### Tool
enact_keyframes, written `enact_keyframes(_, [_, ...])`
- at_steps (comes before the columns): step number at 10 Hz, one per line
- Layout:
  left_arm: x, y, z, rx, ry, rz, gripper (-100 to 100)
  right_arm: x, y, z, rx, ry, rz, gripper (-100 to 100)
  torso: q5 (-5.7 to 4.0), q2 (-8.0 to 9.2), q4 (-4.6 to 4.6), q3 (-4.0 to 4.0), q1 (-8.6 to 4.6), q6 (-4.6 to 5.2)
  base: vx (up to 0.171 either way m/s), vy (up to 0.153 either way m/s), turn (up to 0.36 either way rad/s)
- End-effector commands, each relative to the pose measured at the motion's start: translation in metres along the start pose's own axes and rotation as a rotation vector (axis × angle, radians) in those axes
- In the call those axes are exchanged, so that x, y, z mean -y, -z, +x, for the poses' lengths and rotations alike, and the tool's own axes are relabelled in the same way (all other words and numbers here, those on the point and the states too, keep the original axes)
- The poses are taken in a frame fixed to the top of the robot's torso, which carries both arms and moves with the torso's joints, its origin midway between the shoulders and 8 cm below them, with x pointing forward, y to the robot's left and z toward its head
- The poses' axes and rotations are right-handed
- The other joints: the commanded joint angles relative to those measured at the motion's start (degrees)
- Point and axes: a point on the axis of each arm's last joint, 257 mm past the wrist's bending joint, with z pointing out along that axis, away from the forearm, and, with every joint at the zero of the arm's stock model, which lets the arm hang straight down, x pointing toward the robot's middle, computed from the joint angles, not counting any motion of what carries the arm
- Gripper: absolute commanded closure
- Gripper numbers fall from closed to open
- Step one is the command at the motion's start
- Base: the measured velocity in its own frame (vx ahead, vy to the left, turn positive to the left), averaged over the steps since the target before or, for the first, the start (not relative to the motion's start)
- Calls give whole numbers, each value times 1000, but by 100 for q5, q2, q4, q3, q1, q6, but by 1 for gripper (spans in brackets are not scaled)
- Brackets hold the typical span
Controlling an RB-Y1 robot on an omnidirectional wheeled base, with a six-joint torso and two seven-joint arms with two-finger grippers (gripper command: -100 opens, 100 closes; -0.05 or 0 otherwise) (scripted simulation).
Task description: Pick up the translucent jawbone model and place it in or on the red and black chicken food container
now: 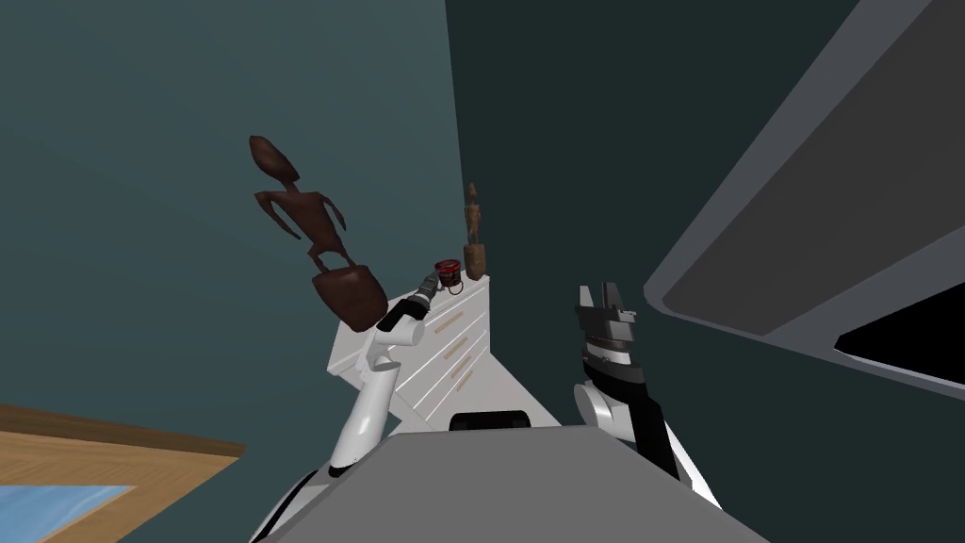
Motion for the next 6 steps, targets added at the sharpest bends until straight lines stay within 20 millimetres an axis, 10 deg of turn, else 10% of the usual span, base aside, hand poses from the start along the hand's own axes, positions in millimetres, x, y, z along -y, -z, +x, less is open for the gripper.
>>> enact_keyframes(1, [-4,-5,3,-15,-8,-33,-100,0,0,0,0,0,0,0,0,0,0,0,0,0,-33,4,16])
enact_keyframes(6, [-14,-23,8,-62,-33,-125,-100,0,0,0,0,0,0,0,0,-2,-1,-1,-3,0,-26,-2,17])
